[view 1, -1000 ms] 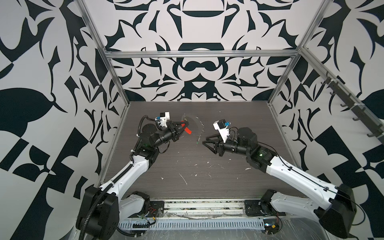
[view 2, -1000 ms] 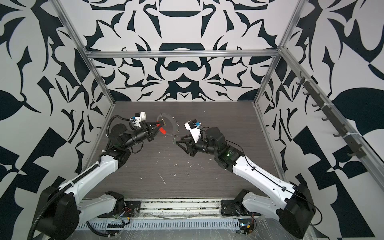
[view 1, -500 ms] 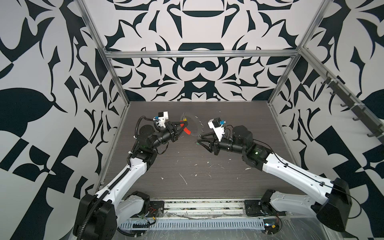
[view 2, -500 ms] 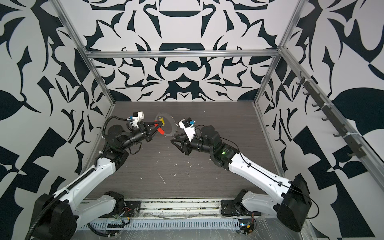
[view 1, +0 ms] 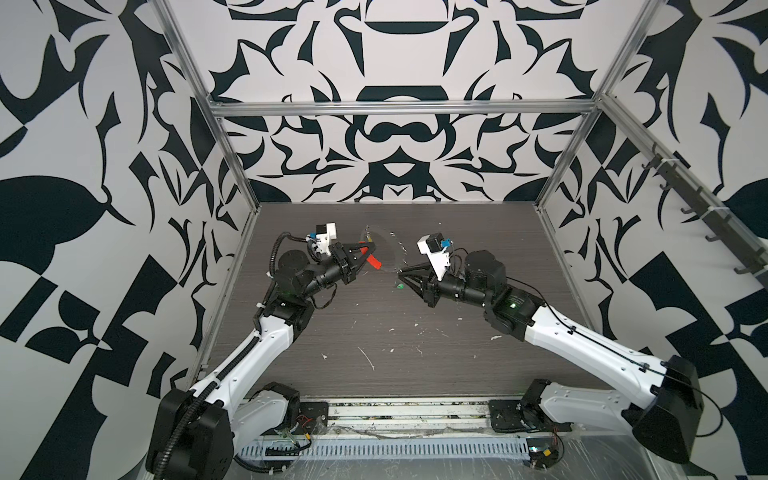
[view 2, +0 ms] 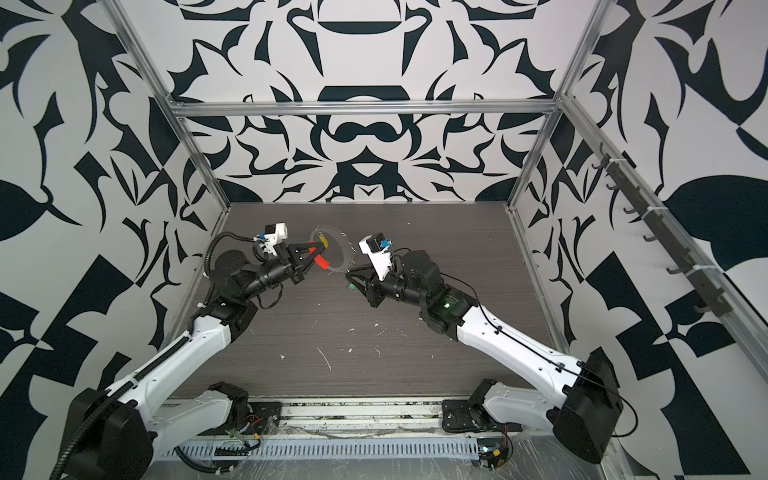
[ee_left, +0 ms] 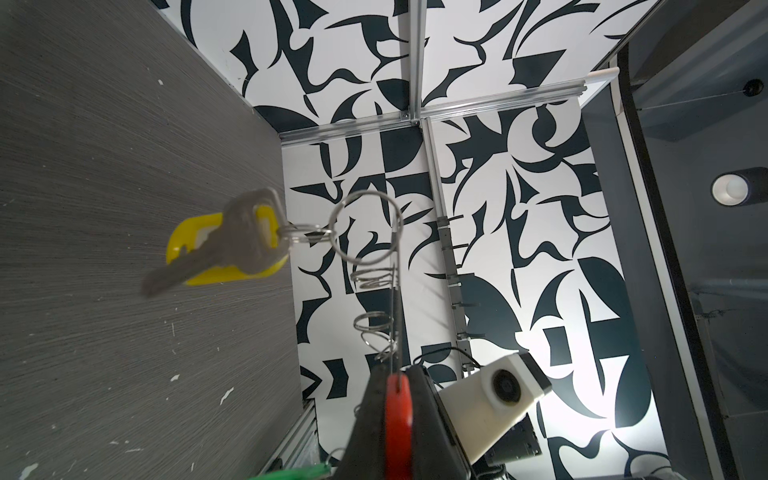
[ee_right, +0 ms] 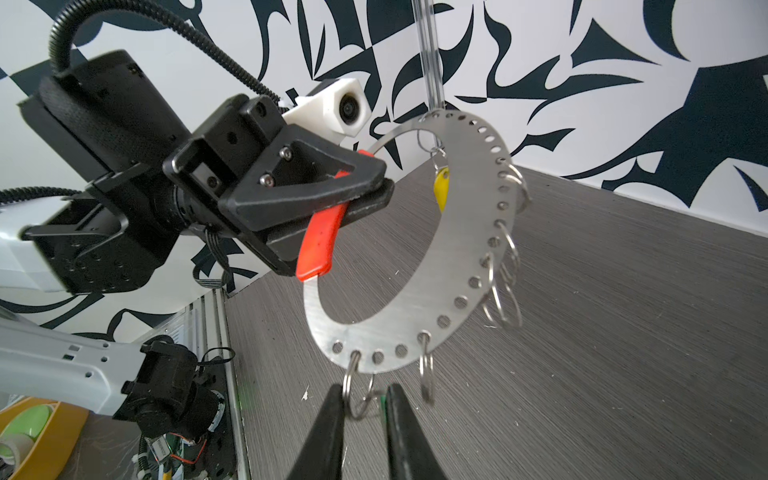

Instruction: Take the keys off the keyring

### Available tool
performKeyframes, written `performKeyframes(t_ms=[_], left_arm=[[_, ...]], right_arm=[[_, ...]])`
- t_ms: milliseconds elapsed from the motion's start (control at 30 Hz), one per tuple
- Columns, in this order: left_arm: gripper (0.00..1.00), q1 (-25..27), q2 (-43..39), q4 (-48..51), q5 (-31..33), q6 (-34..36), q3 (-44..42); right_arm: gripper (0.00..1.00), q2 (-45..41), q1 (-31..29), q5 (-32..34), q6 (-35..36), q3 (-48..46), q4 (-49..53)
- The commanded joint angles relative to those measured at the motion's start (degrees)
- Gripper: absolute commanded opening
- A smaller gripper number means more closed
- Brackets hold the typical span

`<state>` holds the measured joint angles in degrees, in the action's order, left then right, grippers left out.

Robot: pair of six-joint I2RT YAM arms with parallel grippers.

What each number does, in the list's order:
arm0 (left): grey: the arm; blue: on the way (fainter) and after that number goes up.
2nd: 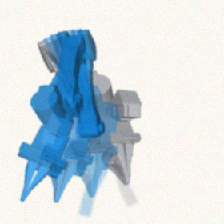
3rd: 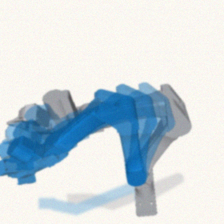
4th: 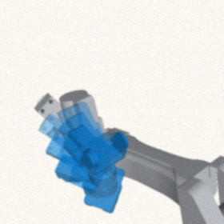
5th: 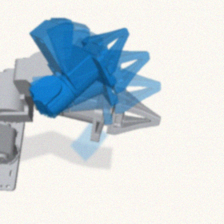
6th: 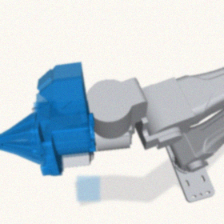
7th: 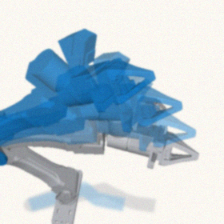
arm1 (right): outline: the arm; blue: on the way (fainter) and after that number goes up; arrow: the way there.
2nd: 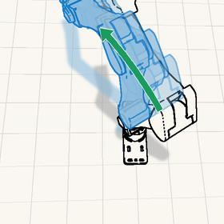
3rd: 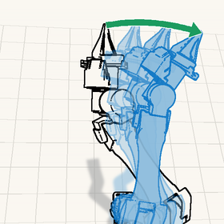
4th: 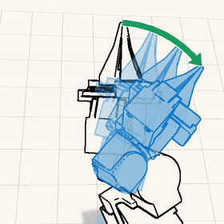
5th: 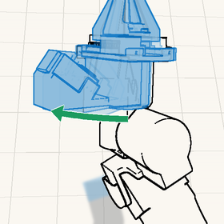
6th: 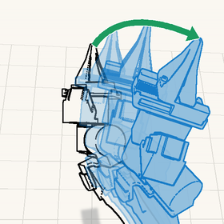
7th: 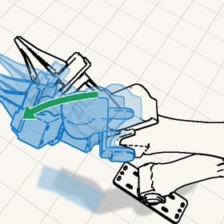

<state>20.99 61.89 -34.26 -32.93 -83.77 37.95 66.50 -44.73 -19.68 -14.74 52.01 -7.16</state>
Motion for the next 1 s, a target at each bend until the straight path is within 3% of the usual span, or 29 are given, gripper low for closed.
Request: performKeyframes(t_ms=[0,600,767,967], left_arm=[[0.00,-0.15,-1.15,-1.60,0.14,-0.25,-0.85],[0.00,-0.10,-1.64,-1.69,0.22,-0.70,-1.22],[0.00,-0.11,-1.74,-1.54,0.31,-0.79,-1.33],[0.00,-0.12,-1.86,-1.01,0.73,-1.03,-1.45]], right_arm=[[0.21,-0.63,-0.18,0.62,0.66,2.81,-2.64],[0.12,0.41,-0.88,0.17,0.27,3.33,-2.60],[0.00,0.34,-0.97,0.35,0.54,3.36,-2.20],[0.00,-0.69,-1.15,0.78,1.01,3.24,-0.25]])
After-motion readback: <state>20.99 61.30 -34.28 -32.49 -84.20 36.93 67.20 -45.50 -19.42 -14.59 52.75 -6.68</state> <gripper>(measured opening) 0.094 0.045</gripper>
